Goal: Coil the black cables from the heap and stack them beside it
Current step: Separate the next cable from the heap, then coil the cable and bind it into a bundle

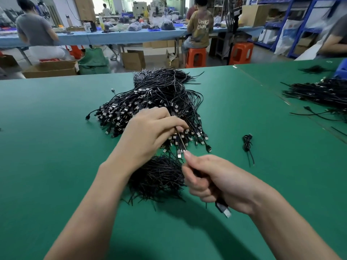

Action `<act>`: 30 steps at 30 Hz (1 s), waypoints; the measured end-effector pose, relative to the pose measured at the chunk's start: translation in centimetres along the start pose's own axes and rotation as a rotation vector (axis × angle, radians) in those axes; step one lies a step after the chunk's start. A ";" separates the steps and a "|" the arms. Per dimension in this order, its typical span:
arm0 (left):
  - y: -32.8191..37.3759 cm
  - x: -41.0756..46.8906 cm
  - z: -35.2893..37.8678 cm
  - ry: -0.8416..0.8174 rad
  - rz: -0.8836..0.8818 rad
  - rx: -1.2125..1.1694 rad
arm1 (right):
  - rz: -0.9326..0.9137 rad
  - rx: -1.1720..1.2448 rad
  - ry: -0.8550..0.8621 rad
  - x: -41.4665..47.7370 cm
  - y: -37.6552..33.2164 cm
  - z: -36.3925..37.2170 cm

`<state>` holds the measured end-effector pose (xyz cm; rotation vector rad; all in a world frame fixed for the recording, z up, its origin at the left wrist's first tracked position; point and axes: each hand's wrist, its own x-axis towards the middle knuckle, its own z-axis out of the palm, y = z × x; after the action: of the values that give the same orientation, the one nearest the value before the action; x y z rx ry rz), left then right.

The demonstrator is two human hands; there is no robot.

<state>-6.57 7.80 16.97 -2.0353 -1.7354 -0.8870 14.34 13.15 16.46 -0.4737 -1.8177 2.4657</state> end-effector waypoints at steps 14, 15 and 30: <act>5.7 -4.4 2.2 -0.089 -0.190 -0.157 | -0.803 -0.418 0.545 2.4 -1.7 -0.9; 5.6 -4.3 1.6 -0.049 -0.178 -0.115 | -0.804 -0.620 0.630 2.5 -1.7 -1.4; 3.8 -3.9 2.3 -0.016 -0.237 -0.486 | -0.595 0.399 0.111 2.8 0.0 0.4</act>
<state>-2.56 5.40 13.27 -2.1422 -1.9437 -1.4944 11.60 13.33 15.99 -0.0305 -1.1514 2.2251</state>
